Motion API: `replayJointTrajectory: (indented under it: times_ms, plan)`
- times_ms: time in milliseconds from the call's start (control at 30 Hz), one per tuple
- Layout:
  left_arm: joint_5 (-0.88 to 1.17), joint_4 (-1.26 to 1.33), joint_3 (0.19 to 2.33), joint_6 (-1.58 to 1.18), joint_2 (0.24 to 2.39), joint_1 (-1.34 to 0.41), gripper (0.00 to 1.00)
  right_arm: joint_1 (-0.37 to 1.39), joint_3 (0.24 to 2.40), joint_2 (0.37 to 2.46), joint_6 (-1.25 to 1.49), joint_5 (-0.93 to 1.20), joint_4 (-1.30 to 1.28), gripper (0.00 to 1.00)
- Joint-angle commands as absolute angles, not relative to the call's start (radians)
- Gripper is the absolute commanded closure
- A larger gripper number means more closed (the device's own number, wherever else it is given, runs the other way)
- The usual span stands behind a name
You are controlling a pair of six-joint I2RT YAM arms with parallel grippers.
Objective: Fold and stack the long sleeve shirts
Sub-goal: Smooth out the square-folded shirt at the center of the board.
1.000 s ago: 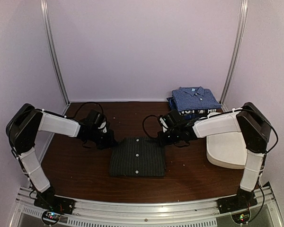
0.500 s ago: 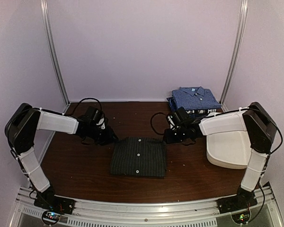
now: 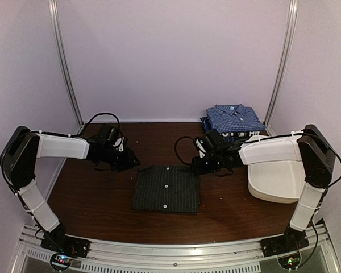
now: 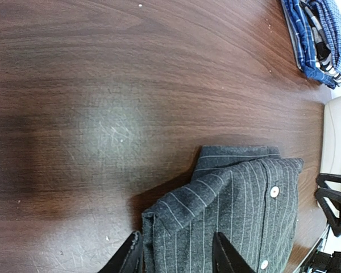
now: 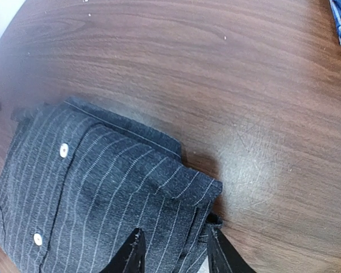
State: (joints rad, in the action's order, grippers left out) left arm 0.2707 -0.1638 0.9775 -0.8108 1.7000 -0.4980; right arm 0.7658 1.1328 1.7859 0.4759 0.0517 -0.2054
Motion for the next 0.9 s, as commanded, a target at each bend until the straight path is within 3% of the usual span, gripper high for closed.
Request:
replayJointTrajectory:
  times_ms: [0, 267, 600, 867]
  plan:
    - [0.300, -0.163, 0.980, -0.779, 1.660, -0.492, 0.57, 0.776, 1.140, 1.819, 0.484, 0.058, -0.224, 0.62]
    - [0.306, -0.157, 0.979, -0.781, 1.667, -0.492, 0.58, 0.781, 1.137, 1.852, 0.506, 0.086, -0.200, 0.71]
    - [0.314, -0.152, 0.980, -0.783, 1.689, -0.492, 0.59, 0.794, 1.138, 1.886, 0.516, 0.084, -0.194, 0.74]
    - [0.312, -0.147, 0.979, -0.784, 1.696, -0.492, 0.59, 0.812, 1.158, 1.855, 0.518, 0.043, -0.233, 0.98]
